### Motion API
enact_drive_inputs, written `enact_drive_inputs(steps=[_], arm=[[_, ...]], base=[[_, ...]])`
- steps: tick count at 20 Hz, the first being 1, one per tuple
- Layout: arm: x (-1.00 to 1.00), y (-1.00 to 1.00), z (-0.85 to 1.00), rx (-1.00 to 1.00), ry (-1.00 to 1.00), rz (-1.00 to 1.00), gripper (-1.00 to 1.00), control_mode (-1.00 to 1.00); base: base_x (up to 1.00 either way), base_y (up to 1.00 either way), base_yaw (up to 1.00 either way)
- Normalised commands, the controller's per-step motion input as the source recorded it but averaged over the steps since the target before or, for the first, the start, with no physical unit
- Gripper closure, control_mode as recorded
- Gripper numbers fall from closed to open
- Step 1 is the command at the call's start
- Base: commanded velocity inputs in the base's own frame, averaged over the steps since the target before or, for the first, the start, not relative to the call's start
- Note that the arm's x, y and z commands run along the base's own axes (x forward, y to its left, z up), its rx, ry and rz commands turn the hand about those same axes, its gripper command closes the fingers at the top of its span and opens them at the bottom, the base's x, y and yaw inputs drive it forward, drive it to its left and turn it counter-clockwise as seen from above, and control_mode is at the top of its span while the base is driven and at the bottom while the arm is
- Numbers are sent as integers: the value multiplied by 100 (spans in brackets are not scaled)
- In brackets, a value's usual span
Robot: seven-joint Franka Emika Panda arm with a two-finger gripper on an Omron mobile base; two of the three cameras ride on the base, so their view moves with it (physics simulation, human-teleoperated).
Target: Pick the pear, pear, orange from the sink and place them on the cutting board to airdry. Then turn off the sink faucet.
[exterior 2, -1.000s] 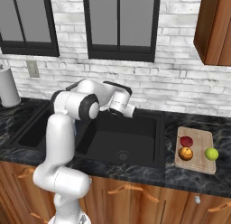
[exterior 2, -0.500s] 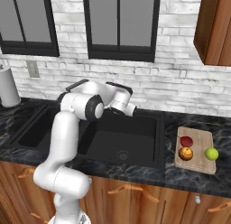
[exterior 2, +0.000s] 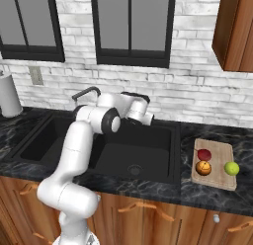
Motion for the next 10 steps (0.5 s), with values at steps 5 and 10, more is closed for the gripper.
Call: enact_drive_inputs(steps=[5, 10], arm=[[37, -7, -35, 0, -2, 6, -100, -100], [33, 0, -44, 0, -6, 8, -100, -100]], base=[[0, 0, 0], [0, 0, 0]])
